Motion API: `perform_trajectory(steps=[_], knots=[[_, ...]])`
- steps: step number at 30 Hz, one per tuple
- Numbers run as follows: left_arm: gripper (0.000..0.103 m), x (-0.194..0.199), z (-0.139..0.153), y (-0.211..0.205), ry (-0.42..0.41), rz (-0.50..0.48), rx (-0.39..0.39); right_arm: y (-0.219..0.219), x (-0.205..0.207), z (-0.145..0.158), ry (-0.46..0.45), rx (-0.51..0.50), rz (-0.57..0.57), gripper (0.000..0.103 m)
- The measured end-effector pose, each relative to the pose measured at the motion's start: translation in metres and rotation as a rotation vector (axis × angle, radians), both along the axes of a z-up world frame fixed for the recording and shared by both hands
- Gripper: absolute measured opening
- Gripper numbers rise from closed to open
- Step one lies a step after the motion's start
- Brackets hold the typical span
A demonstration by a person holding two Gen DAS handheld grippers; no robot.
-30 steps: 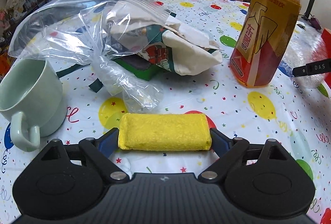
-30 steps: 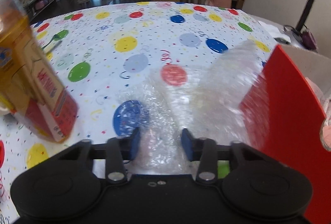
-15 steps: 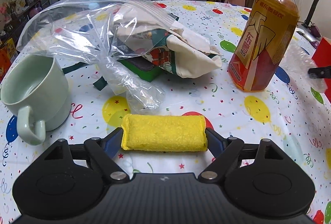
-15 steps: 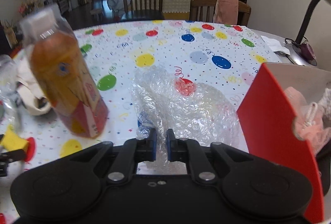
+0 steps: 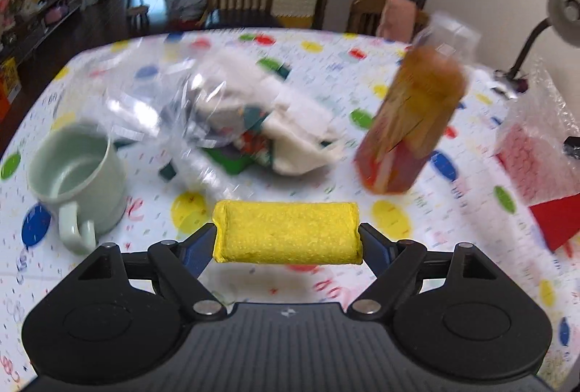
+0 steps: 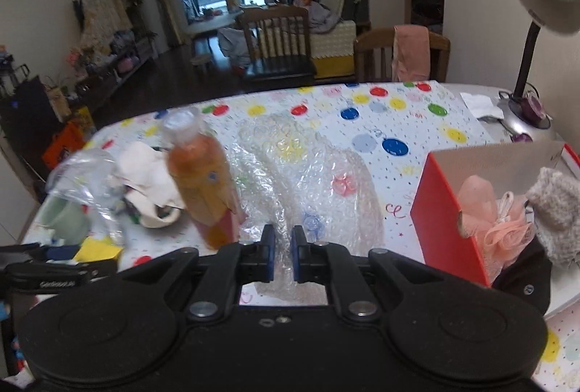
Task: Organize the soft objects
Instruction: 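Carry the bubble wrap and yellow sponge with both grippers into the red box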
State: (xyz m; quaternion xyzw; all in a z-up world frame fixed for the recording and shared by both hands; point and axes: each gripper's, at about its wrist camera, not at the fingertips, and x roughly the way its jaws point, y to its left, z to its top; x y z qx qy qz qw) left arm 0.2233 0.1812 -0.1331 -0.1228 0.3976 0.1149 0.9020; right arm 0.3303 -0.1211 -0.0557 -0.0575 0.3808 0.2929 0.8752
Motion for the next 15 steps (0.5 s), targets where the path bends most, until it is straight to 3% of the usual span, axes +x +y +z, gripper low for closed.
perform_trajectory(steps=[6, 15], knots=[[0.084, 0.005, 0.043, -0.030, -0.081, -0.102, 0.007, -0.017, -0.012, 0.035, -0.020, 0.029, 0.025, 0.007], [0.084, 0.032, 0.096, -0.081, -0.188, -0.244, 0.015, -0.064, -0.002, 0.073, -0.037, 0.053, -0.038, 0.007]])
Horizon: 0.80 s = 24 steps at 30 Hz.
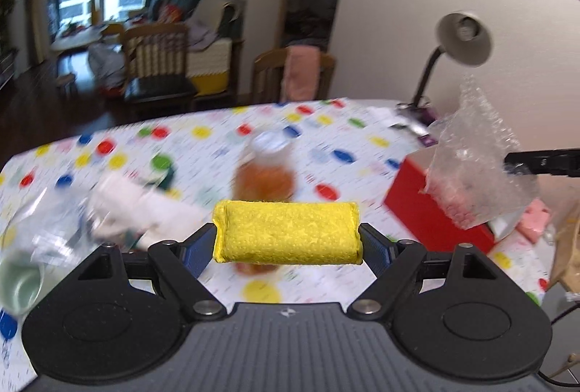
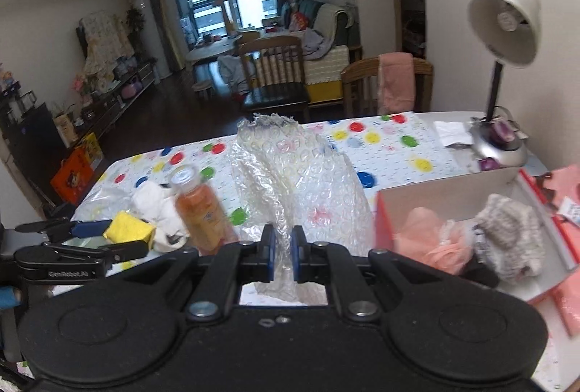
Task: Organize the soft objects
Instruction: 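Carry the bubble wrap and yellow sponge with both grippers into the red box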
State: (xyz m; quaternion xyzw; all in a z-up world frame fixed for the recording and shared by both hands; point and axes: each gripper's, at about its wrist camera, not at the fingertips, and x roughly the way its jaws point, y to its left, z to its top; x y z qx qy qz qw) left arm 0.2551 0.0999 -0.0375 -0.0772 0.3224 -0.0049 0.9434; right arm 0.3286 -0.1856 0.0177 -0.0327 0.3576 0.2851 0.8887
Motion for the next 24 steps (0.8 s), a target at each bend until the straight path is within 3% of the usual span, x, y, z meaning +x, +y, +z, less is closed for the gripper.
perform_trajectory(steps=[13, 24], knots=[[0.084, 0.060, 0.047, -0.081, -0.095, -0.140, 0.043, -0.072, 0.035, 0.000, 0.071, -0.048, -0.105, 0.008], [0.084, 0.123, 0.041, -0.152, -0.048, -0.244, 0.071, -0.129, 0.078, -0.011, 0.153, -0.046, -0.150, 0.008]])
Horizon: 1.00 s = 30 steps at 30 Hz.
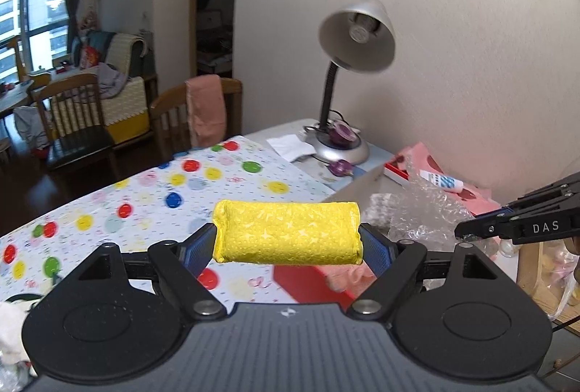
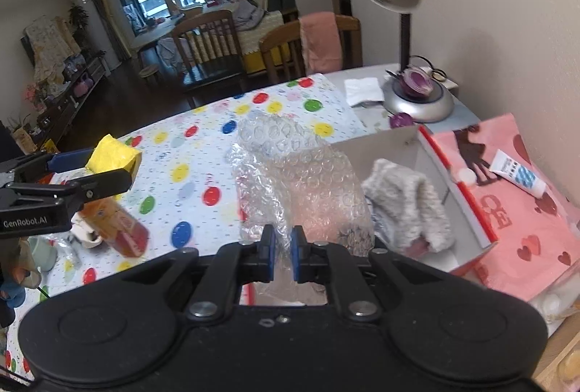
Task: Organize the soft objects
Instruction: 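Carry the bubble wrap and yellow sponge with both grippers into the red box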
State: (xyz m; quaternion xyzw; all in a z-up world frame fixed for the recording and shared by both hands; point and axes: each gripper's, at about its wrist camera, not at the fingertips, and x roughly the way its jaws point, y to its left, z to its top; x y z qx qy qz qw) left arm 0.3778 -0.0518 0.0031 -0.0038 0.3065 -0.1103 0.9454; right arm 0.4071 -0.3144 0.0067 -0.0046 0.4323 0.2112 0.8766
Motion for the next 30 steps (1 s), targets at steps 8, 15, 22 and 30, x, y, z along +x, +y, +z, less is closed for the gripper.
perform_trajectory(steps=[8, 15, 22, 30], knots=[[0.084, 0.047, -0.022, -0.049, 0.091, -0.051, 0.020, -0.036, 0.030, -0.021, 0.066, -0.009, -0.018, 0.008], [0.084, 0.088, -0.050, -0.094, 0.180, -0.089, 0.025, -0.063, 0.053, -0.049, 0.112, -0.051, -0.029, 0.008], [0.084, 0.116, -0.082, -0.130, 0.262, -0.122, 0.065, -0.068, 0.069, -0.083, 0.135, -0.078, -0.034, 0.008], [0.084, 0.141, -0.113, -0.149, 0.325, -0.114, 0.109, -0.063, 0.087, -0.126, 0.198, -0.113, -0.016, 0.008]])
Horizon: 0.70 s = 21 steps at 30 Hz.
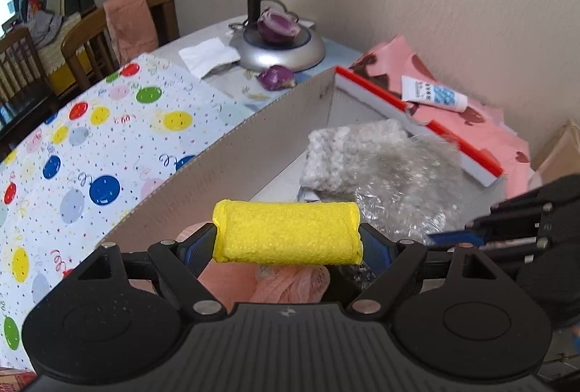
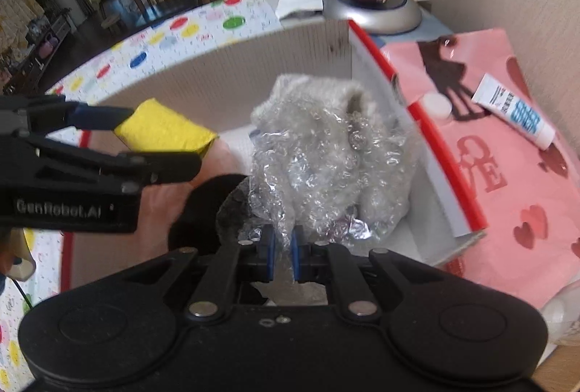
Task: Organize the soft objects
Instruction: 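Carry the bubble wrap and yellow sponge with both grippers into the red box, then open both grippers to release the bubble wrap and sponge into the box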
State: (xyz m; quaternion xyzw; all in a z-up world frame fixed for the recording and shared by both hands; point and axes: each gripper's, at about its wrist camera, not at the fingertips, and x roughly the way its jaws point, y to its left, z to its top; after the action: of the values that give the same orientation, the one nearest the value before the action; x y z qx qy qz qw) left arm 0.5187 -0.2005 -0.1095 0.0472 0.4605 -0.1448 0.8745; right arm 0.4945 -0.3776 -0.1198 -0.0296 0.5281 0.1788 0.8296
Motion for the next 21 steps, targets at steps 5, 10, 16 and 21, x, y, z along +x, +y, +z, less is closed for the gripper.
perform_trajectory(steps=[5, 10, 16, 21], knots=[[0.084, 0.012, -0.015, -0.003, 0.035, 0.004, 0.027, 0.006, -0.002, -0.007, -0.005, -0.012, 0.031, 0.011], [0.084, 0.019, -0.023, -0.005, 0.065, 0.021, 0.037, 0.010, -0.007, -0.001, -0.022, -0.017, 0.080, 0.022], [0.085, 0.018, -0.021, 0.002, 0.060, 0.042, -0.002, 0.012, -0.013, 0.008, -0.035, -0.010, 0.120, 0.034], [0.085, 0.013, -0.016, 0.006, 0.040, 0.050, -0.015, 0.012, -0.017, 0.016, -0.036, 0.024, 0.137, 0.045]])
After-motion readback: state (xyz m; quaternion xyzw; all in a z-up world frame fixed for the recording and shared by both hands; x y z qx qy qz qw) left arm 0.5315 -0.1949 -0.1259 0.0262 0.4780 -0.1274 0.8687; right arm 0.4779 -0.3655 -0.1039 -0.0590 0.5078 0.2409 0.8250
